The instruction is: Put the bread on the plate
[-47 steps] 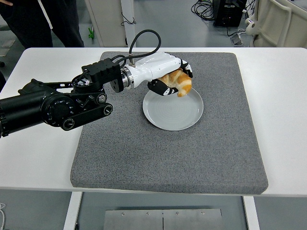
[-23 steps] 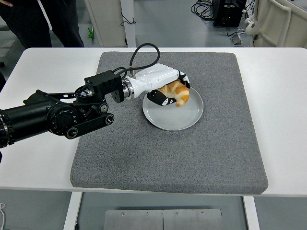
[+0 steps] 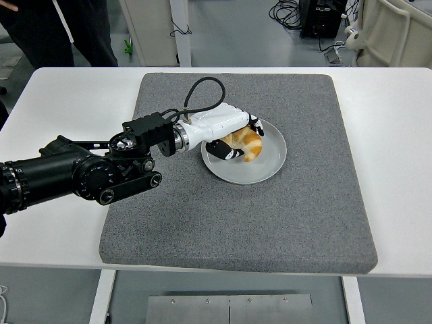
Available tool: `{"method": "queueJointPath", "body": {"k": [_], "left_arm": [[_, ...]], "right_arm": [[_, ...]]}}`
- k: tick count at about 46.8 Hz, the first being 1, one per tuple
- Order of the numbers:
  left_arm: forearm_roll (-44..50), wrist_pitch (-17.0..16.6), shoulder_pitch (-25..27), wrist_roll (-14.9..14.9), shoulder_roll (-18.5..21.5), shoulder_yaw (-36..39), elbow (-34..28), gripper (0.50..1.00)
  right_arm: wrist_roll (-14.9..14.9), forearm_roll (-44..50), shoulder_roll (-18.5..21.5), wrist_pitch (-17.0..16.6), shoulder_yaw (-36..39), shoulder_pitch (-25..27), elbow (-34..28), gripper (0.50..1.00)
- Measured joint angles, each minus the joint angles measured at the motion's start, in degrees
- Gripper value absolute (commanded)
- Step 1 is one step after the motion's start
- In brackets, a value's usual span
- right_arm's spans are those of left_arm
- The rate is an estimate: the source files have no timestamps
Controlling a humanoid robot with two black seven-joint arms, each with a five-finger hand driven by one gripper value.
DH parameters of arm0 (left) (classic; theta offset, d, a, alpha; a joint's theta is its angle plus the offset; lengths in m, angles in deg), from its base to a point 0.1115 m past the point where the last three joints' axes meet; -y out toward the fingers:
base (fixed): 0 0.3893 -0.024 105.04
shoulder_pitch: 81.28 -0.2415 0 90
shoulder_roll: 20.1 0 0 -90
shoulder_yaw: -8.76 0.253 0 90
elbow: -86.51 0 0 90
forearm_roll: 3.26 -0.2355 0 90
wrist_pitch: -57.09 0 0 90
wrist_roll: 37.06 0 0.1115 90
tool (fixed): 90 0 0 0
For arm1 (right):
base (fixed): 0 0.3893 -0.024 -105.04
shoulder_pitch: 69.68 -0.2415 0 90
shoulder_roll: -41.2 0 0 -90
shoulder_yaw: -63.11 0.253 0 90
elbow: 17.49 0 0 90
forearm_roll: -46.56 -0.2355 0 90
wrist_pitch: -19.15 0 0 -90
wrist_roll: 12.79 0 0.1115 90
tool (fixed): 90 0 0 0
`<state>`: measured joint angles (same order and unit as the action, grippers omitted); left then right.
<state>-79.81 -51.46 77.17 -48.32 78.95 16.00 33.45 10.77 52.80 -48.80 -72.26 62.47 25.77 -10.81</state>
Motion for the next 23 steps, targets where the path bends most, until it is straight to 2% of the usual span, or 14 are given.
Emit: {"method": "queueJointPath", "body": {"k": [23], "left_arm": [[0.0,0.0,-1.2,-0.4,-1.1,0.1,2.2,0.621]], "right_arm": [[0.0,0.0,0.0,0.0,0.0,0.0,0.0,1.0]]}}
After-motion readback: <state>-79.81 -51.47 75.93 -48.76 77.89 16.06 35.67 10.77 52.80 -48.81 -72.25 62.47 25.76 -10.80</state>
